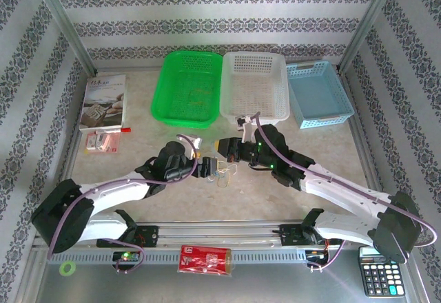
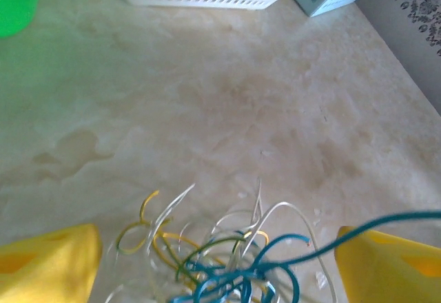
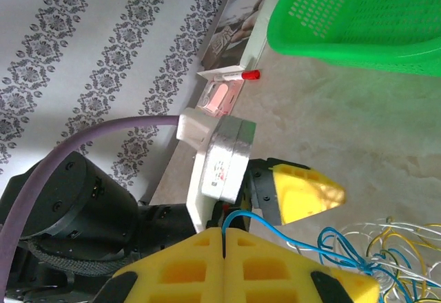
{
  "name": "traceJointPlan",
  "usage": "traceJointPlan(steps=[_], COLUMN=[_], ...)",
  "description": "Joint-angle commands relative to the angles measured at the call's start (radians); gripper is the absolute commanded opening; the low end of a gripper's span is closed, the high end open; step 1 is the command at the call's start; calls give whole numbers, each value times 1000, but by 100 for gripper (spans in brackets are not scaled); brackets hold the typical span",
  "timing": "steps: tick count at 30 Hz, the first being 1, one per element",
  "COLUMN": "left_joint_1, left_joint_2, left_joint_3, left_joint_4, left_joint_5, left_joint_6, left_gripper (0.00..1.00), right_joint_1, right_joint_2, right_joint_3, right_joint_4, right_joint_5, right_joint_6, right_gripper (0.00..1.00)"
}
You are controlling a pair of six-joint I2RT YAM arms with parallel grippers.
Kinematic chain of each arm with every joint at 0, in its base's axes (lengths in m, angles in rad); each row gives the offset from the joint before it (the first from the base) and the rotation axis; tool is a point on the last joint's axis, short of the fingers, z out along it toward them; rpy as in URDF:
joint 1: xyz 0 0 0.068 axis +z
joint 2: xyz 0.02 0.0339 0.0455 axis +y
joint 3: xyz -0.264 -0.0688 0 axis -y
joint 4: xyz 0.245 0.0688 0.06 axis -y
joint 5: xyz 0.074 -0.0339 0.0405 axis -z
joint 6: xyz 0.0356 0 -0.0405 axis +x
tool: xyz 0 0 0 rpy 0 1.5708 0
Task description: Untangle the cables
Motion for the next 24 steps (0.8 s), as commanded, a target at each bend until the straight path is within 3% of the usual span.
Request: traceJointPlan(steps=[1,11,24], left_joint_1=[-25,-54,-55], left_joint_2=[57,194,193], left_joint_3=[39,0,-86], left_joint_4=[108,214,244], left_joint_5=[1,-8,-27], left_joint_6=[28,-1,-18], left_gripper=[82,61,48], right_joint_1=[13,1,-136], right_joint_2=[-3,23,28], right_joint_3=[47,159,323], right_joint_4=[9,14,94], right_joint_5=[-24,-77,-221], right_joint_6=[-11,-16,79], right_gripper=[0,0,0])
